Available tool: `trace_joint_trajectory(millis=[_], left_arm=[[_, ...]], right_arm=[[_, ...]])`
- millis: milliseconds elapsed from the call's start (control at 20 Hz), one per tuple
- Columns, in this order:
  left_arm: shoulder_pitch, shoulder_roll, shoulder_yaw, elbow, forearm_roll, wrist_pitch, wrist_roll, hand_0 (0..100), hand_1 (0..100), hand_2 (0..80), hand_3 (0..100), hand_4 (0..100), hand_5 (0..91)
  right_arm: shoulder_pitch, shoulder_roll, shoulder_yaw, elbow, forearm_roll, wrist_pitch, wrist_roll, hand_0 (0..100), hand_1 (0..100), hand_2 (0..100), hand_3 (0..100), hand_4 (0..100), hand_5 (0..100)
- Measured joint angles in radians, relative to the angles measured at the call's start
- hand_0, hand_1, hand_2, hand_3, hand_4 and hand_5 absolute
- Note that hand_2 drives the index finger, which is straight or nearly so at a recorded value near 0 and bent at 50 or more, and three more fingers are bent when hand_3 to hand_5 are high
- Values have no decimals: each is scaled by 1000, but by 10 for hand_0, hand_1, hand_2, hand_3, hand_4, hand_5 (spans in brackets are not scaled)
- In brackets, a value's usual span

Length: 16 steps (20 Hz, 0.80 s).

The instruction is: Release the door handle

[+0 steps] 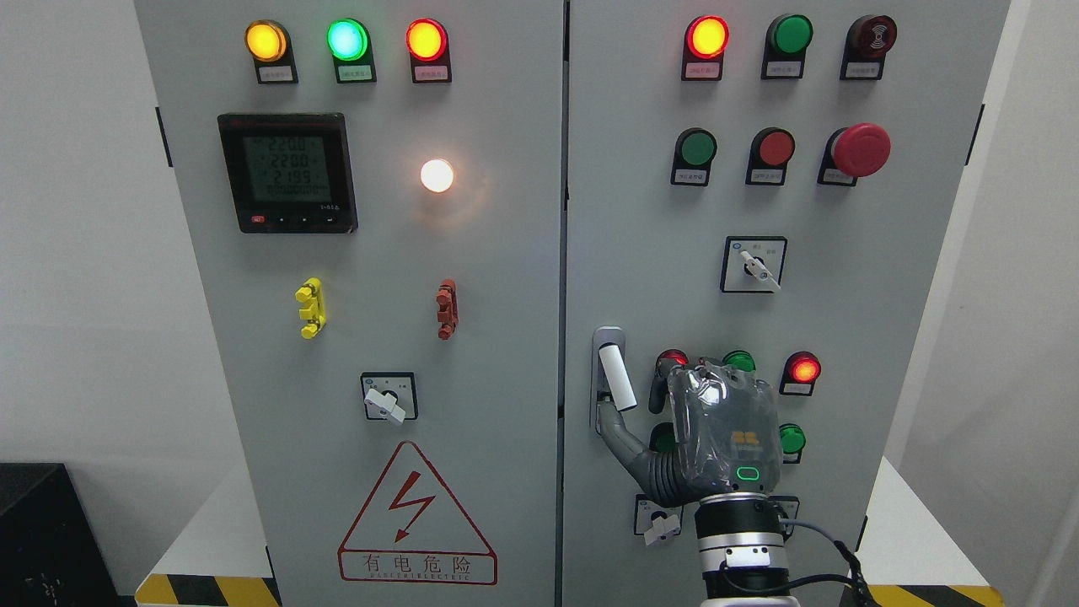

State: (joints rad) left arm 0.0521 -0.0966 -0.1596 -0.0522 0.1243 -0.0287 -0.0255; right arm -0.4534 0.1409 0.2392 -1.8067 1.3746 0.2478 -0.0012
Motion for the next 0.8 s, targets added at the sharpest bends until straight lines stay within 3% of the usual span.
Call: trace_joint_trajectory(millis=[451, 801], left_arm=[[0, 0, 0, 0, 0, -4, 0, 0, 0, 46, 106, 2, 0], [0, 0, 0, 0, 0, -2, 0, 0, 0, 46, 106, 3, 0]], right_arm=[[0, 0, -5, -1, -3, -1, -2, 299, 504, 720, 971, 780, 713], [1, 0, -9, -2, -3, -2, -5, 357, 506, 721, 970, 781, 713]])
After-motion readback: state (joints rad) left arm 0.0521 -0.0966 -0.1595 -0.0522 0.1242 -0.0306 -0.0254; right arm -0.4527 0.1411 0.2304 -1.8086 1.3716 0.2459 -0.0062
